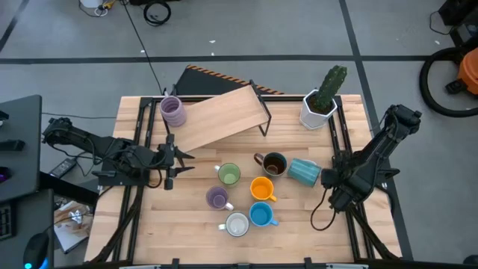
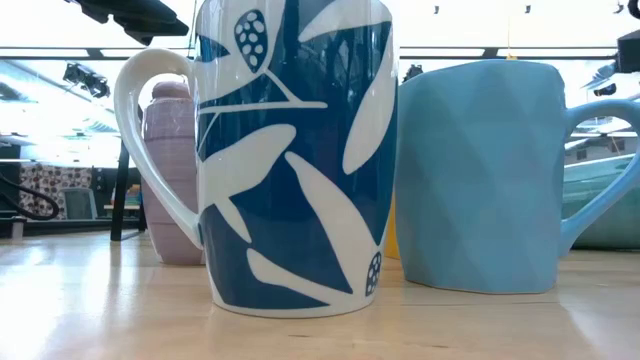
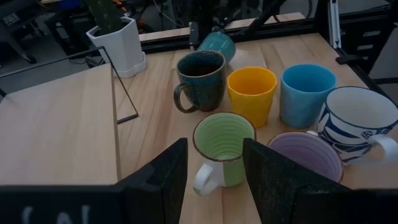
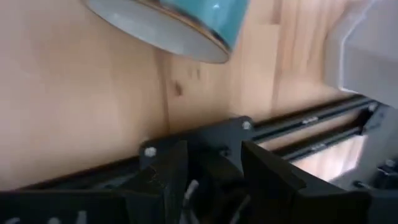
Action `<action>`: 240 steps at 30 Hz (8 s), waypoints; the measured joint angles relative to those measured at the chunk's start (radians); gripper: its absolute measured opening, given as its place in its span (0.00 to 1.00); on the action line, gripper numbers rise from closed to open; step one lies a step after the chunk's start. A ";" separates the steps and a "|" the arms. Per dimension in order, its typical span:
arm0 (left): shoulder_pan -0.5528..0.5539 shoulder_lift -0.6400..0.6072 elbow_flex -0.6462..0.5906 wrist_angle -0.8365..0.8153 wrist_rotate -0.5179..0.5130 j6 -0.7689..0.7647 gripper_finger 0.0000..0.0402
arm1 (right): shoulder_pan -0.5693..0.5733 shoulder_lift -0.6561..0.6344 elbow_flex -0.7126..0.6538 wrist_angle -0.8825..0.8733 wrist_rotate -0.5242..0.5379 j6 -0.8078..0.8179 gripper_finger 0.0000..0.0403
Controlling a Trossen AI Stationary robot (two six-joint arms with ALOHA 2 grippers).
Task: Place coffee mugs
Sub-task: Adjust the blue-green mug on the table, then put the green-brown patterned mug on the shelf
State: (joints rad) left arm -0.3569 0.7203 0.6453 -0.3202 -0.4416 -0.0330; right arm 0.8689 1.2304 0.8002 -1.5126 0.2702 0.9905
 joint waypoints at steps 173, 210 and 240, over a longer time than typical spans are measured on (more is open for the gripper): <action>-0.001 0.170 0.036 0.092 0.125 -0.167 0.40 | -0.677 0.298 0.520 0.293 -0.221 -0.736 0.42; -0.024 0.170 0.036 0.078 0.222 -0.180 0.40 | -0.709 0.566 0.637 0.222 -0.215 -1.073 0.10; -0.041 0.170 0.036 0.151 0.327 -0.139 0.40 | -0.892 0.564 1.193 -0.064 -0.143 -1.172 0.11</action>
State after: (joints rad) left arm -0.3977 0.8898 0.6811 -0.1692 -0.1148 -0.1719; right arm -0.0228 1.7944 1.9932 -1.5765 0.1276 -0.1820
